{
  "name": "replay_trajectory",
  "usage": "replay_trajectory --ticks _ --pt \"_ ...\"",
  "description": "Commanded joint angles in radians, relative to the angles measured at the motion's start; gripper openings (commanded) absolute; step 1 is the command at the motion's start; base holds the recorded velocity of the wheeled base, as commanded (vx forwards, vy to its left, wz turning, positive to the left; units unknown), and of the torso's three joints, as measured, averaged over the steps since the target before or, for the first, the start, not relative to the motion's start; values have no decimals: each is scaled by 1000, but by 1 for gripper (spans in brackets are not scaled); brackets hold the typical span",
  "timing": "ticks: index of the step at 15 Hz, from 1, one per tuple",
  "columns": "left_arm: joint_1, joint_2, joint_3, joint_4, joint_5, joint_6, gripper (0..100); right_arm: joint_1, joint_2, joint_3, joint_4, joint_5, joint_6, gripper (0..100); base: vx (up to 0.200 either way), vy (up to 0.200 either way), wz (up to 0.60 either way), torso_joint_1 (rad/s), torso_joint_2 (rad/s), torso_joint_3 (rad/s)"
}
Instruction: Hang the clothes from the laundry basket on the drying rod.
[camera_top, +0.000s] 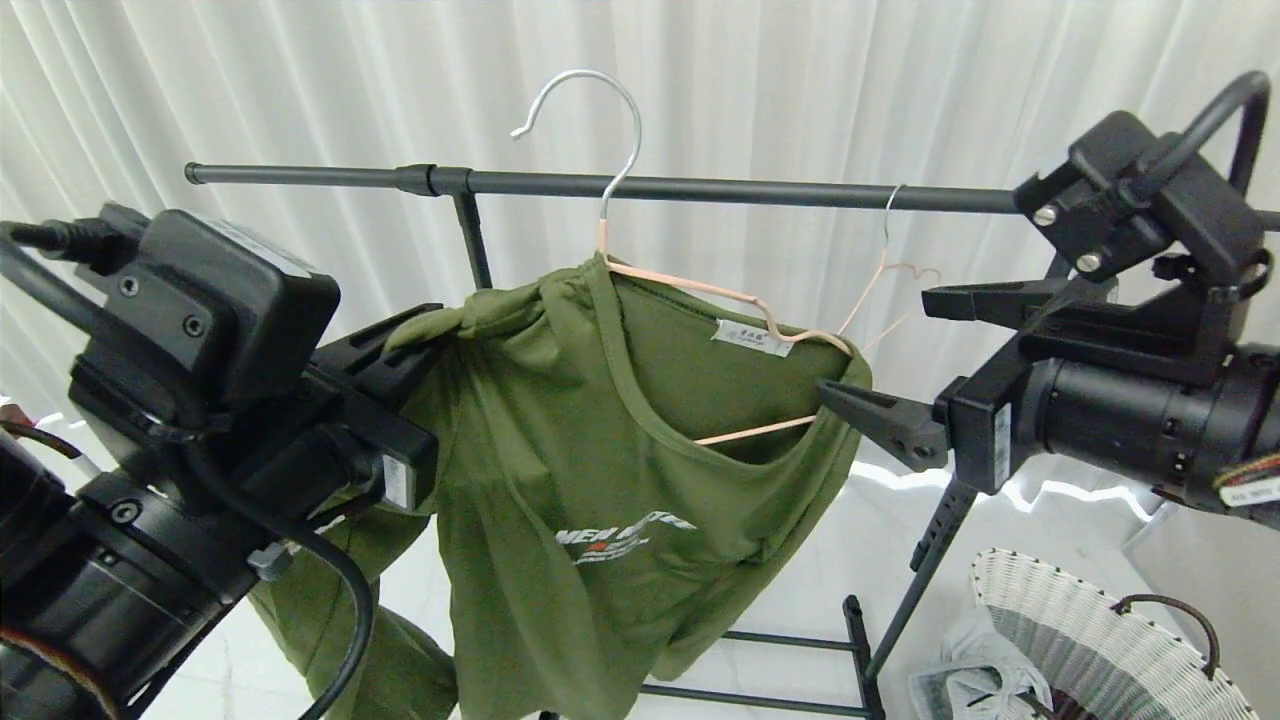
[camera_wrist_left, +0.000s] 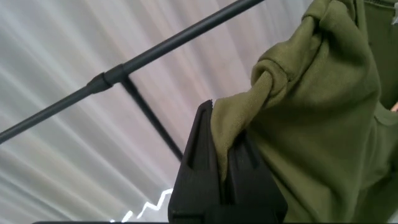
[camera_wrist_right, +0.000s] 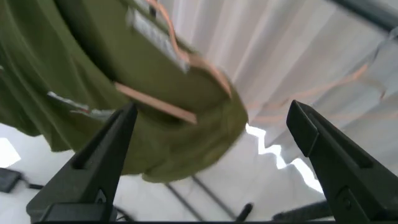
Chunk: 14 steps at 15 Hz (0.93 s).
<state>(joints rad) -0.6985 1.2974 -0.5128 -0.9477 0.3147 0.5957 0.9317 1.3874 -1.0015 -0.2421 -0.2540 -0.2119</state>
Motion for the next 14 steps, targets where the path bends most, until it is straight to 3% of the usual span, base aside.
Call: replay_trajectory --ticks 1,4,8,11,12,14 --pt "-27 2 -1 0 0 1 0 -1 97 -62 -5 2 -50 100 0 0 0 0 0 0" --pt "-75 2 -1 0 0 10 0 -2 150 -115 -11 1 -90 100 0 0 0 0 0 0" --pt "-118 3 0 0 0 13 0 -25 186 -115 -68 -5 -169 100 0 0 0 0 0 0" --pt "-121 3 0 0 0 13 0 -31 191 -115 -71 -4 -182 100 0 0 0 0 0 0" --pt "-121 3 0 0 0 13 0 -30 189 -114 -71 -5 -182 0 0 0 0 0 0 0" --pt "-121 3 0 0 0 13 0 -31 186 -114 -71 -7 -184 0 0 0 0 0 0 0"
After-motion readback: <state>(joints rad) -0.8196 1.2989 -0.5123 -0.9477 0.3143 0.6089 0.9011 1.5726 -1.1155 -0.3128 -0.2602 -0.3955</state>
